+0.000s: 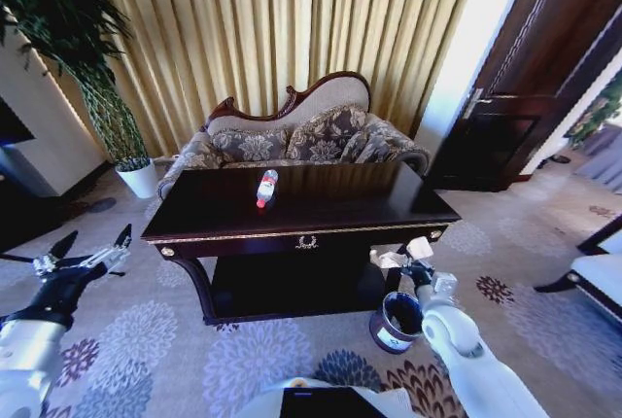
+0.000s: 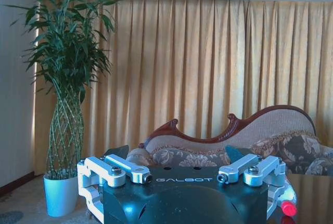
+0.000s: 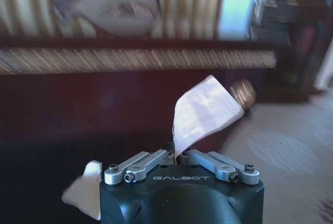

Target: Move to the front of the table and place the trash on the table into the trash bin.

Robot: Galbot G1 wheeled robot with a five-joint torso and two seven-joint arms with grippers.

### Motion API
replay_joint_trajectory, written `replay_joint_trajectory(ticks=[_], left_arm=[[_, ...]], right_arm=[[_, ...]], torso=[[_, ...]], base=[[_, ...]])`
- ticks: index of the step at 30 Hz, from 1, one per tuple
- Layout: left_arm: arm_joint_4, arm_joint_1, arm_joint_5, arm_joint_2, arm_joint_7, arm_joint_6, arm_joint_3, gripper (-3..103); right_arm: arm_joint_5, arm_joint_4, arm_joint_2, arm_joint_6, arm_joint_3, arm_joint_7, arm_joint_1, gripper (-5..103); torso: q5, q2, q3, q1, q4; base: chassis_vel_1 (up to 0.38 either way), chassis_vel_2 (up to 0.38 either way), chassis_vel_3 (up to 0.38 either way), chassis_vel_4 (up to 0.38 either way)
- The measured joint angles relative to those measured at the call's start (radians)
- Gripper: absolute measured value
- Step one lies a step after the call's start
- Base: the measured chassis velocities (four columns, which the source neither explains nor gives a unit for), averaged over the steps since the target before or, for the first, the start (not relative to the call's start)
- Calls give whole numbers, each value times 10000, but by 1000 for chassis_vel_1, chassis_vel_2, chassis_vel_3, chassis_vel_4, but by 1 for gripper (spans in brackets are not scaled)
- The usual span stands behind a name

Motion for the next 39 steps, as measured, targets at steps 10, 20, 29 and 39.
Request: replay_joint_trajectory(ticks=[10, 20, 29, 39], left_arm=[[0, 29, 177, -144, 33, -23, 35, 100], [1, 57, 241, -251, 118, -52, 28, 100], [0, 73, 233, -245, 113, -60, -26, 100], [1, 27, 204, -222, 118, -92, 40, 100]], right_arm=[[-1079, -5274, 81, 943, -365, -511, 2176, 0], [-2573, -7786, 617, 1470, -352, -569, 3881, 9], [-2843, -7907, 747, 1558, -266, -551, 3824, 37], [-2731, -7685, 625, 1554, -84, -529, 3472, 76]], torso=[[1, 1, 0, 0, -1], [-1, 2, 0, -1, 3], [-1, 3, -2, -2, -1], [-2, 3, -2, -2, 0]], base=[[0, 0, 0, 0], [0, 0, 0, 0], [0, 0, 0, 0], [0, 0, 0, 0]])
